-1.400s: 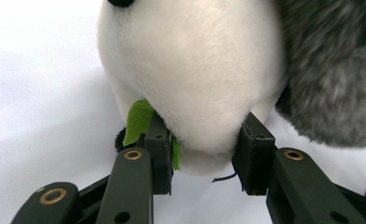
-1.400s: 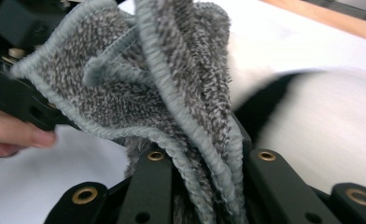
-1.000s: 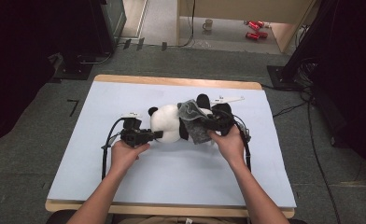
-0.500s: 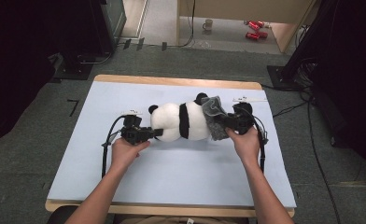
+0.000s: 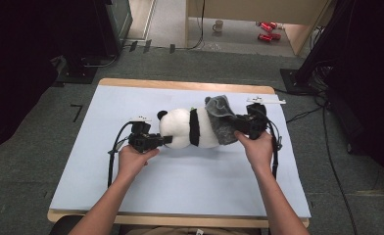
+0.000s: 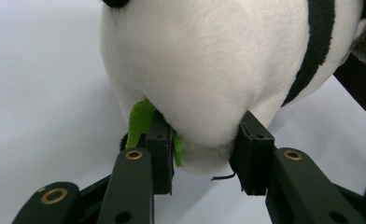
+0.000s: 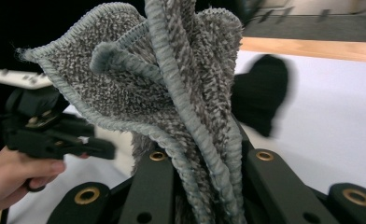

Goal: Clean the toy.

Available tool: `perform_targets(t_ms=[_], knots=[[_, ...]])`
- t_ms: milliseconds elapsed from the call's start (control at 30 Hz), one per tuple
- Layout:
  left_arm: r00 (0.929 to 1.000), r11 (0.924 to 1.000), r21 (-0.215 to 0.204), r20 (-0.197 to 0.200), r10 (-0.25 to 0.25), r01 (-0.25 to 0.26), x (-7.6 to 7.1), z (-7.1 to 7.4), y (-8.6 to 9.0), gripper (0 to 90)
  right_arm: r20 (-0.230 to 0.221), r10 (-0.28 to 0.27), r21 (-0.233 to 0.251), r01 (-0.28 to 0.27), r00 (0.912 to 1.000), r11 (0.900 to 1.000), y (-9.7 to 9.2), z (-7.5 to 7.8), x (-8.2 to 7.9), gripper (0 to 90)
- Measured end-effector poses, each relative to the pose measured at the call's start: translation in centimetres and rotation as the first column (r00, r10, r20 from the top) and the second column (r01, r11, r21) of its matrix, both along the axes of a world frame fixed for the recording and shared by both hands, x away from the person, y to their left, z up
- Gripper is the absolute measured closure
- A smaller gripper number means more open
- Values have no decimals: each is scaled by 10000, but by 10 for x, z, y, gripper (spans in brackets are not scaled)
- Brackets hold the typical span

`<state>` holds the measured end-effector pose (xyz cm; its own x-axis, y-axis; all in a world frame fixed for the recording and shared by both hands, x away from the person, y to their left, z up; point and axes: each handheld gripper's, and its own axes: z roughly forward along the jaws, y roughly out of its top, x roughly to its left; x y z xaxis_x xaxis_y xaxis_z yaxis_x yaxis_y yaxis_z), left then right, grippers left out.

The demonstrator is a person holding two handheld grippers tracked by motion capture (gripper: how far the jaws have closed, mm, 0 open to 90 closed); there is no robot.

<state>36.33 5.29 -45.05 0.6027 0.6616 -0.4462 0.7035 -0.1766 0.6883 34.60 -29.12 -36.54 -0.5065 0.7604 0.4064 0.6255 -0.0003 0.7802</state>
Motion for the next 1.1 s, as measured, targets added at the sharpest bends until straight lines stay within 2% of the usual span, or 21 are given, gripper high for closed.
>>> perform_targets(t_ms=[100, 167, 267, 500, 667, 800, 900, 1000, 1100], knots=[[9999, 10000, 23, 117, 45, -45, -3, 1, -2, 637, 9, 674, -212, -673, 9977, 9975, 26, -3, -1, 791], [9998, 9999, -33, 156, 129, -128, -5, 0, -4, 637, -81, 1082, -61, -1082, 9941, 9941, 41, -7, -1, 791], [9994, 9998, -11, 296, 177, -177, -8, 0, -7, 637, -215, 1526, -175, -1529, 9881, 9881, 59, -12, 1, 791], [9992, 9998, 29, 351, 200, -201, -16, 2, -11, 635, -316, 2021, -423, -2033, 9789, 9782, 85, -18, 4, 791], [9981, 9991, 380, 591, 179, -201, -23, 5, -16, 634, -330, 2384, -580, -2400, 9706, 9690, 101, -24, 4, 787], [9987, 9989, 410, 469, 208, -228, -23, 5, -16, 634, -115, 2462, -1130, -2459, 9692, 9627, 107, -27, 3, 781], [9989, 9988, 469, 450, 137, -158, -22, 5, -15, 639, 253, 2552, -1754, -2470, 9666, 9530, 105, -29, 5, 783], [9993, 9967, 803, 373, 75, -104, -18, 4, -12, 653, 113, 2431, -1946, -2363, 9699, 9520, 99, -29, 6, 784], [10000, 9986, 537, -11, 28, -28, -11, 1, -4, 655, 108, 2083, -2424, -1995, 9780, 9494, 91, -29, 7, 785]])
